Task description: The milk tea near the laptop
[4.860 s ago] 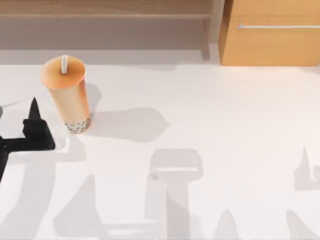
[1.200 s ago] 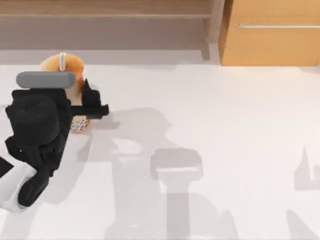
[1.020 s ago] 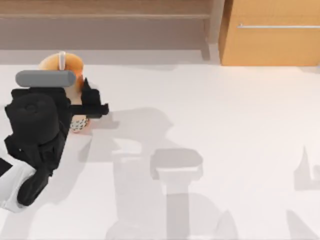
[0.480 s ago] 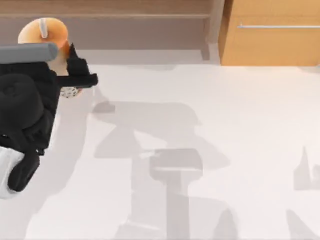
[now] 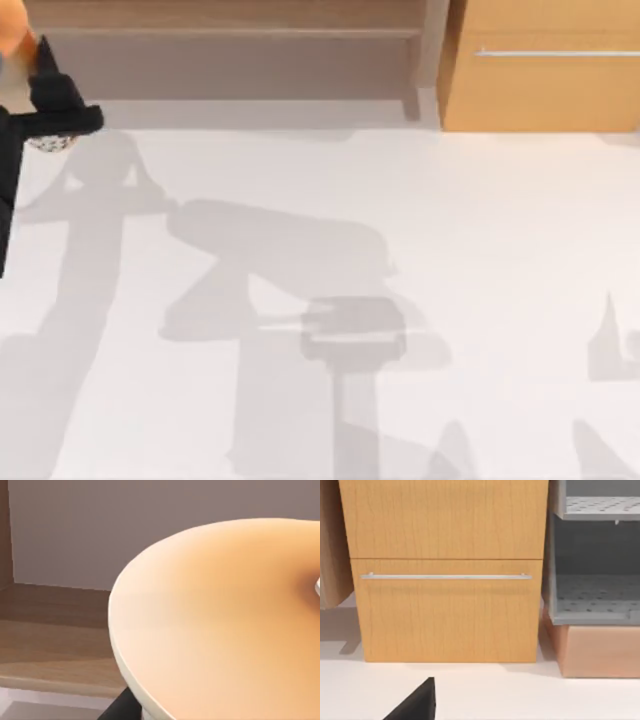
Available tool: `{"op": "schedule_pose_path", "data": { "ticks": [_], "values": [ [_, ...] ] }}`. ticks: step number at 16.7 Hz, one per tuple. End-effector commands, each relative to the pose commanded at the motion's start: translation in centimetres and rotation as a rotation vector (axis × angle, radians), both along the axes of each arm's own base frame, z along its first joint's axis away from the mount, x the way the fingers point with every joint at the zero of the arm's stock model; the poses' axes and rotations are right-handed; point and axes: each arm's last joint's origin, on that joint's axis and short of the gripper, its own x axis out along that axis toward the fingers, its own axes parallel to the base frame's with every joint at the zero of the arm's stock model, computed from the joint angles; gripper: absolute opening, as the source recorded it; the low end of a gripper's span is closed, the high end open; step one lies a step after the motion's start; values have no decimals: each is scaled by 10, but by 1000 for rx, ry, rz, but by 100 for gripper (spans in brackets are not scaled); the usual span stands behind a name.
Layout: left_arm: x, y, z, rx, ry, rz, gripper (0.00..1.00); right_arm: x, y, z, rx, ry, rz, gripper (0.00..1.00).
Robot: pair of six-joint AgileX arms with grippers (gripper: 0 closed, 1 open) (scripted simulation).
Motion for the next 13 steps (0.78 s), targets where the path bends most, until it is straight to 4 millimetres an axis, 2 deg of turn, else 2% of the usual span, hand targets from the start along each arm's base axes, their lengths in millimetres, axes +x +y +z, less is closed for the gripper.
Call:
{"op": "schedule_pose_path", "data": {
  "ticks": [3,7,13],
  "values": [
    [-14,22,0,27,28,2,0,0,0,0,0,0,0,100],
    [-37,46,-15,57,128,-22,0,0,0,0,0,0,0,100],
    [-66,62,-40,58,273,-81,0,0,0,0,0,0,0,100]
  ]
}}
